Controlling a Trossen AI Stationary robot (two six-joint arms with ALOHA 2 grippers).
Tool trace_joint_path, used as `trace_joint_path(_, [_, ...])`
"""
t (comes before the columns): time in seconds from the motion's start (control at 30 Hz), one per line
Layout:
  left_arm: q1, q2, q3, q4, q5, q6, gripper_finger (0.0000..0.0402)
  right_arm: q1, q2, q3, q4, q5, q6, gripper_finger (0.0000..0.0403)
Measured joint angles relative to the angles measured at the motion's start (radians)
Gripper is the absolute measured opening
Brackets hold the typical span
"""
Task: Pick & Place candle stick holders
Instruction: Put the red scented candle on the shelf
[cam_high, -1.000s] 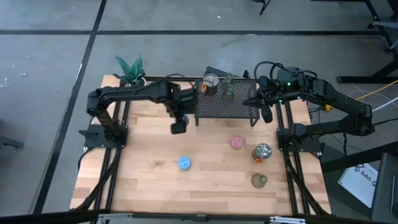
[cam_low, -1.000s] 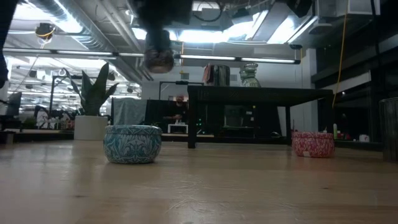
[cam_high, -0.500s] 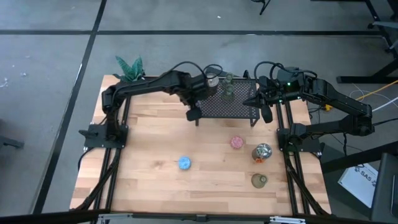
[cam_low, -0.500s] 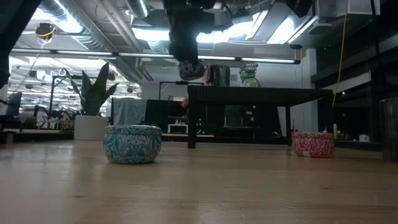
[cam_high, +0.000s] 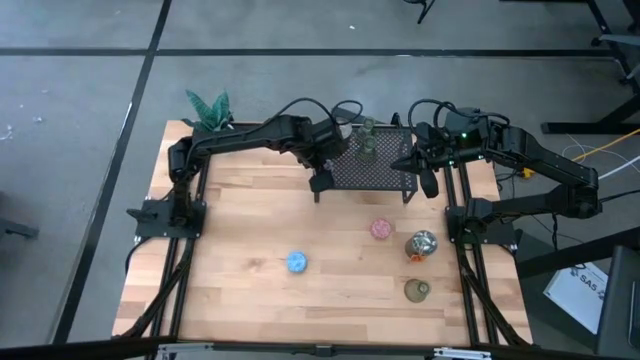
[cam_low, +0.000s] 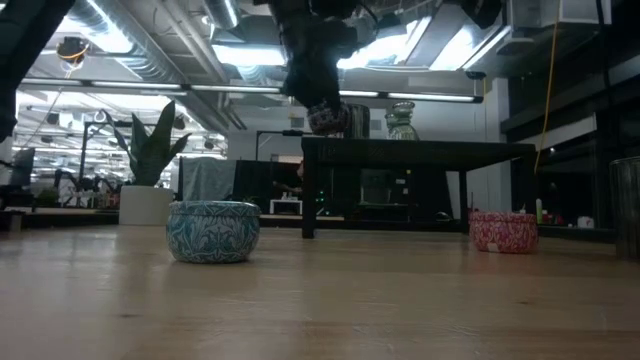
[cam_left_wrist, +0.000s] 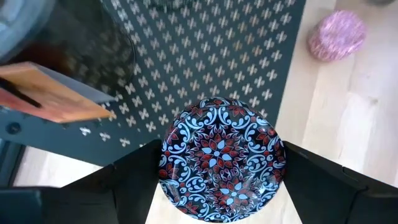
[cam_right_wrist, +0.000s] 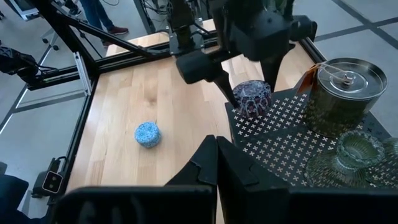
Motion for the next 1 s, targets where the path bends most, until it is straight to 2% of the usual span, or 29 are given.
trace_joint_path(0.3, [0.000,0.015,-0.003,0.039,-0.037,-0.009,0.0304,0.000,0.000,0.000,-0.001,0.000,0.000,0.0000])
trace_joint_path(0.67, [-0.017,0.023,-0.003,0.040,-0.030,-0.008,0.0304,0.000,0.000,0.000,-0.022,0.000,0.000,0.0000])
trace_joint_path(1.0, [-0.035,0.030,-0.003,0.039,-0.032,0.067,0.0304,0.000,0.000,0.000,-0.022,0.000,-0.001,0.0000])
